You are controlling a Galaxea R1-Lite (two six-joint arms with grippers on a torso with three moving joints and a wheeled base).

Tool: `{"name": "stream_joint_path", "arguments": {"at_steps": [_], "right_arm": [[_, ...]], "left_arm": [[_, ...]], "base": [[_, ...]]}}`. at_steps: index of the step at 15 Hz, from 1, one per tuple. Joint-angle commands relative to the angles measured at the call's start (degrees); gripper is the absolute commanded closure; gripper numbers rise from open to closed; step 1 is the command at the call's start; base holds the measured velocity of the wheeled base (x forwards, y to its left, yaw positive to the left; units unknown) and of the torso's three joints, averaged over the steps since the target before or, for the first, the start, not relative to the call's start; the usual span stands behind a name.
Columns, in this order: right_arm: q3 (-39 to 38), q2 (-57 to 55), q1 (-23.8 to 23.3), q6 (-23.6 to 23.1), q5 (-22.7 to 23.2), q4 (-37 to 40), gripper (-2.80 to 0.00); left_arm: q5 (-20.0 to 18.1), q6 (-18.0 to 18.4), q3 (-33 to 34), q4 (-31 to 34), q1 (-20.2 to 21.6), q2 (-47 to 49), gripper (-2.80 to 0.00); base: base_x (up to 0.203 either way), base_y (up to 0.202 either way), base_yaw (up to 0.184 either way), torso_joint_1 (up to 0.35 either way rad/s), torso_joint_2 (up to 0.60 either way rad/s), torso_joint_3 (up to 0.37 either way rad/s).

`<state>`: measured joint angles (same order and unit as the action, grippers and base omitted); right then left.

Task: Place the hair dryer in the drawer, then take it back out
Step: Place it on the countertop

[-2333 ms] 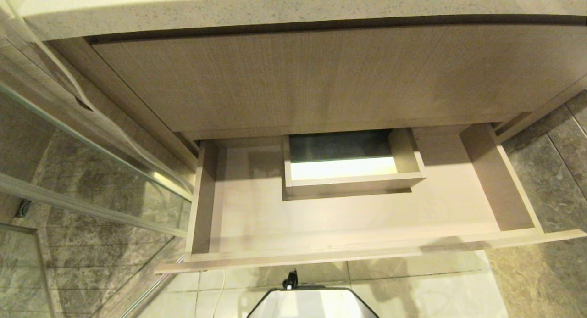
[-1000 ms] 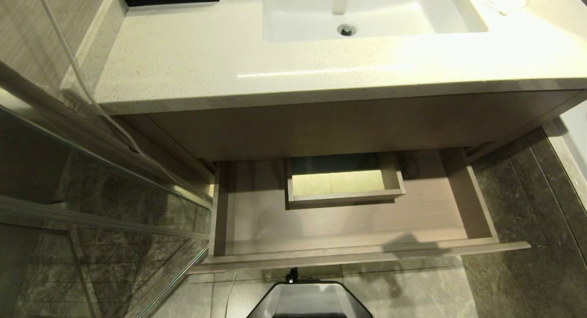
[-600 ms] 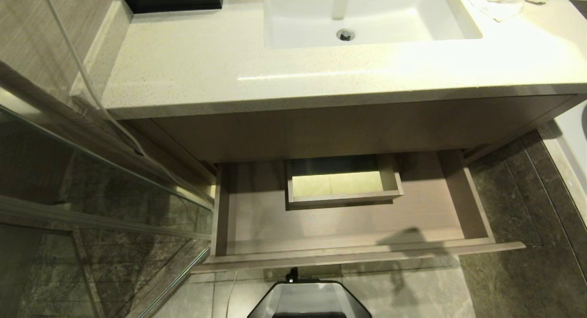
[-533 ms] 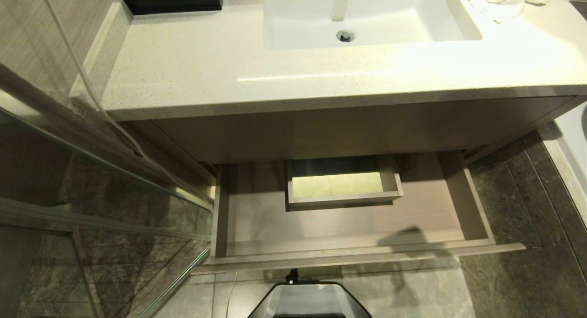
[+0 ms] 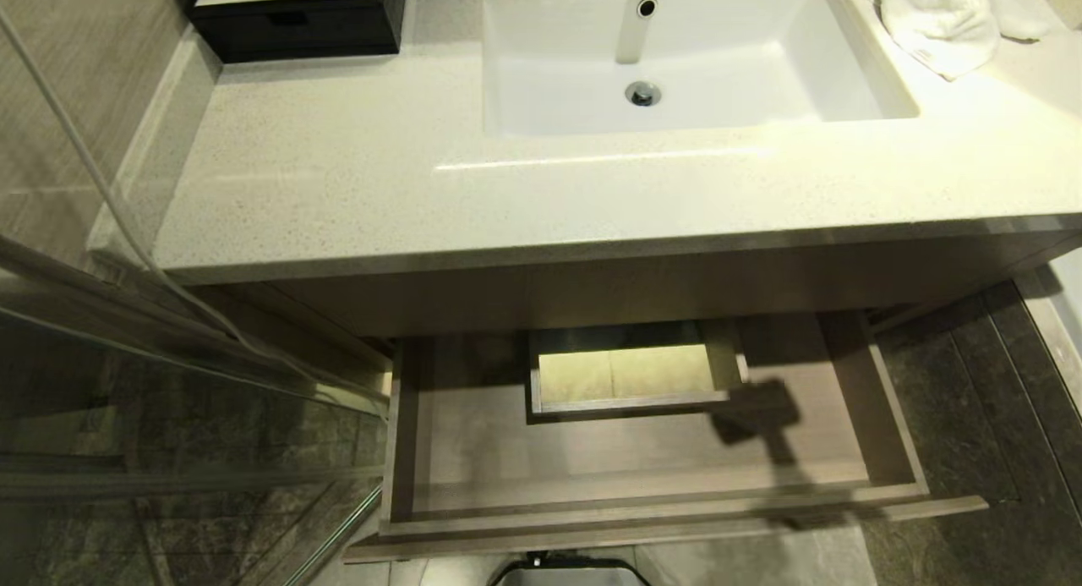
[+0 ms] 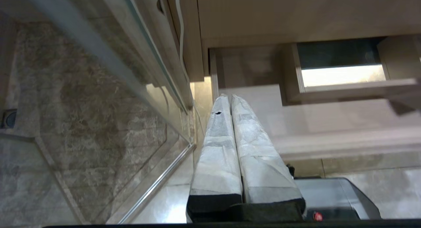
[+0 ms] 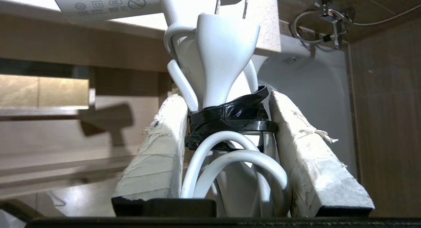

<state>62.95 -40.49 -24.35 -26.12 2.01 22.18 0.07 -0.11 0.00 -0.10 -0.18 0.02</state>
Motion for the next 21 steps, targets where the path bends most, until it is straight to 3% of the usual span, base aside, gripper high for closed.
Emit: {"name": "stream_joint_path", "arguments": {"at_steps": [1, 6, 10, 12, 15, 18, 21], "right_arm": [[1.72, -3.9, -0.73, -0.08, -0.13, -0.05, 0.0], [7.53, -13.81, -4.8, -0.13, 0.08, -0.94, 0.0], [15.19, -26.28, -7.45, -0.25, 2.94, 0.35, 0.0], [17.8, -31.84, -7.65, -0.43, 8.16, 0.97, 0.0], [23.51, -40.15, -8.0, -1.24, 19.5, 1.28, 0.0], [28.9, -46.3, -8.26, -7.53, 32.53, 1.86, 0.0], [32.41, -51.54, -8.39, -12.74, 35.67, 1.38, 0.0]], "left_arm": [[0.01, -0.07, 0.09, 0.01, 0.01, -0.02, 0.0], [0.01, 0.01, 0.01, 0.01, 0.01, -0.02, 0.0], [0.01, -0.07, 0.04, 0.01, 0.01, -0.02, 0.0], [0.01, -0.07, 0.02, 0.01, 0.01, -0.02, 0.0], [0.01, -0.07, 0.06, 0.01, 0.01, -0.02, 0.0], [0.01, -0.07, 0.09, 0.01, 0.01, -0.02, 0.0], [0.01, -0.07, 0.02, 0.01, 0.01, -0.02, 0.0]], "base": [[0.0, 0.0, 0.0, 0.294, -0.06, 0.235], [0.0, 0.0, 0.0, 0.272, -0.08, 0.187], [0.0, 0.0, 0.0, 0.039, -0.01, 0.025], [0.0, 0.0, 0.0, 0.0, 0.0, 0.0], [0.0, 0.0, 0.0, 0.0, 0.0, 0.0], [0.0, 0.0, 0.0, 0.0, 0.0, 0.0], [0.0, 0.0, 0.0, 0.0, 0.0, 0.0]]}}
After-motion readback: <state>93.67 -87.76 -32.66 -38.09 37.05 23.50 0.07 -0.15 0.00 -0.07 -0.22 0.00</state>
